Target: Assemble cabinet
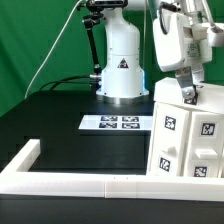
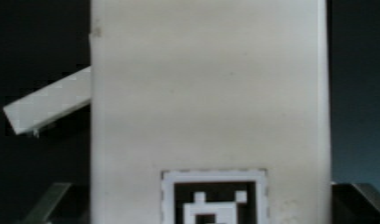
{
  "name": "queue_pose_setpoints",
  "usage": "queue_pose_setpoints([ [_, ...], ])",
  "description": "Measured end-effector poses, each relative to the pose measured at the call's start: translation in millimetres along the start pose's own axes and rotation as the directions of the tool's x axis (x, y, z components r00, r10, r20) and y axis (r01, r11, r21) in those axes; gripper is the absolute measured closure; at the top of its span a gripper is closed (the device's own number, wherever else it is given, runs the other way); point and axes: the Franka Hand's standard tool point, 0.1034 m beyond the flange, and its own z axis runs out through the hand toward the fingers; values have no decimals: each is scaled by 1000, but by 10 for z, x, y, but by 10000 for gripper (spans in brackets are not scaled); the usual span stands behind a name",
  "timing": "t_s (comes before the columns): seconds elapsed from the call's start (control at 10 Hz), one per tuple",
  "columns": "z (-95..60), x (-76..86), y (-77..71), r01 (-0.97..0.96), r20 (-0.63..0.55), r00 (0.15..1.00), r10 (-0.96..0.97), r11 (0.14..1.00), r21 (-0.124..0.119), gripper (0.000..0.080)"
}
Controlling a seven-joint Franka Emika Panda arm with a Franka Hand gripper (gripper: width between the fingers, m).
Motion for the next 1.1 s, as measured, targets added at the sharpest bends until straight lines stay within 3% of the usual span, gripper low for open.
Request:
queue_pose_setpoints([
  [0.2,-4,-19,6,-59,32,998,59,998,7,236],
  [0.3,1,-33,16,-68,40,997,68,998,6,162],
  [0.4,4,-45,30,-55,43,998,55,998,4,162],
  [0.5,-10,-56,29,-34,45,998,34,999,6,52],
  [0.6,-49,-71,22,-12,50,999,12,1000,11,11],
  [0.9,-242,-130,-6,20,86,996,-22,999,31,2],
  [1.1,-263,-121,-29,12,104,995,-15,999,33,2],
])
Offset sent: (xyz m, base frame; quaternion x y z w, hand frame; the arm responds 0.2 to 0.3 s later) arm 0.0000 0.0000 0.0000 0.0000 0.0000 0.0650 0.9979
